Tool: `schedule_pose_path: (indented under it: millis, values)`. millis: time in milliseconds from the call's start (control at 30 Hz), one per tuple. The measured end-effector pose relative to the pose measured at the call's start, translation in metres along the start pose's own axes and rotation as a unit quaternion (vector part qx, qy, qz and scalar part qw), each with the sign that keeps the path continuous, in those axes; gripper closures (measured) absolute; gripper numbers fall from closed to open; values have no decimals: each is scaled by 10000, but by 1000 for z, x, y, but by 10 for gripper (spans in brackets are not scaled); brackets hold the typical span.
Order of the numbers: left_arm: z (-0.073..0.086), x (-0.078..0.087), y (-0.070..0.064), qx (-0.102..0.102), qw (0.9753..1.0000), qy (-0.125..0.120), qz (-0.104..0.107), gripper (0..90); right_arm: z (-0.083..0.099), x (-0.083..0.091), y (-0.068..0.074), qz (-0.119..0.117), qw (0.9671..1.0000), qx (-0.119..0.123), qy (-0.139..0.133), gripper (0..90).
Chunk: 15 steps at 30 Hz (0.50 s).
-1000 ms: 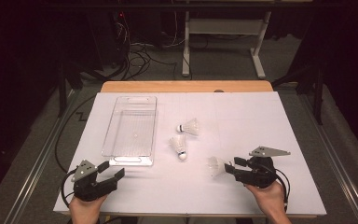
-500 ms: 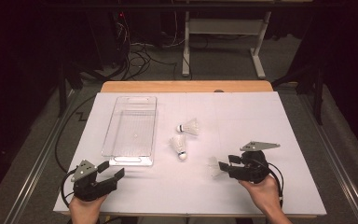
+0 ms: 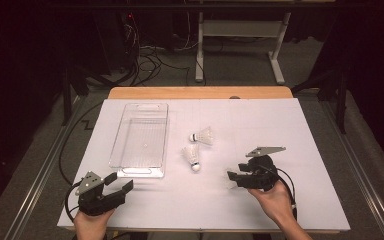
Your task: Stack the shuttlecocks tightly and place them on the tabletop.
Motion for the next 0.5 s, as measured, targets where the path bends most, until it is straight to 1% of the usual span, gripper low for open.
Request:
schedule_pose_path:
  millis: [267, 500]
  values:
    - [-1, 1, 0, 17, 10000, -35, 4, 320, -1, -6, 1, 62, 9998, -7, 194, 474]
    - [-1, 1, 0, 17, 10000, -42, 10, 321, -1, -12, 1, 144, 9994, 9, 300, 491]
Point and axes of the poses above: each handheld gripper's, and its own axes: x roughly backward along the jaws, z roughly out of its underside, y roughly to its left, the point moved 7 cm from there along -x, roughly forward along the jaws, and after that the axes turned 8 degrees about -y, right-handed, at the moved point
